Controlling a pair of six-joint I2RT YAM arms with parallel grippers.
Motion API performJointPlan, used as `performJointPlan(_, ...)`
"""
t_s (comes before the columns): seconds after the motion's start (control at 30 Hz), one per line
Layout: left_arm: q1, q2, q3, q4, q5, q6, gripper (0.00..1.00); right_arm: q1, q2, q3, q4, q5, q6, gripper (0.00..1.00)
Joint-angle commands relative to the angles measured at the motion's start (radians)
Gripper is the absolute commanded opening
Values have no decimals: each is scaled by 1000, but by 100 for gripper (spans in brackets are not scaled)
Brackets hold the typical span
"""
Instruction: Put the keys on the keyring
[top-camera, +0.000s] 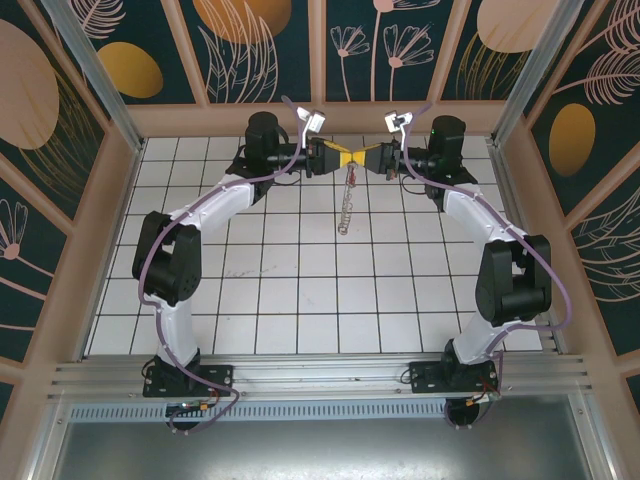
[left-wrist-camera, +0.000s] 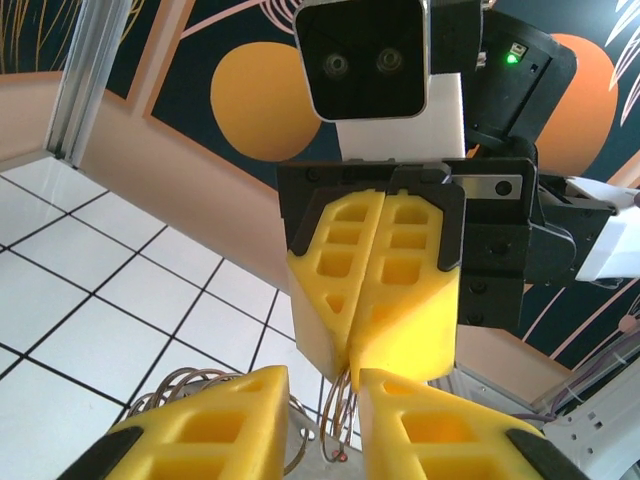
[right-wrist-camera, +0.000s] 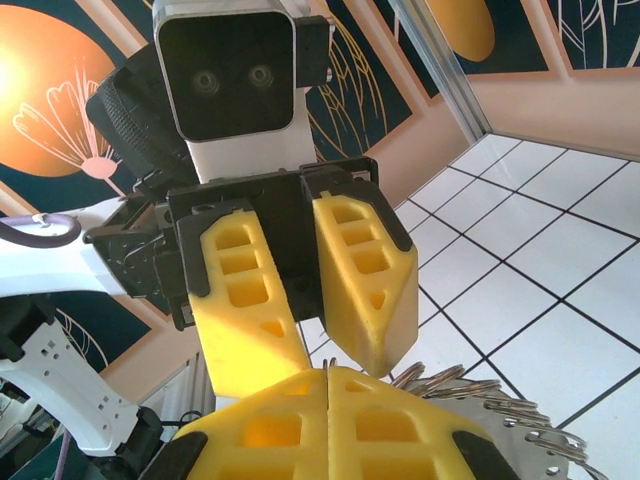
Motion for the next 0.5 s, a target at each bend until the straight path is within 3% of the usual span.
performJointPlan(0.0,5,17,30,61,29,-20,21,8,-6,17,56,-25,1,0)
performJointPlan(0.2,3,19,23,77,41,-29,15,9,1,20,57,-20,2,0)
performJointPlan(0.47,1,12,-8,90,47,-25,19,7,7,23,58,-10,1,0)
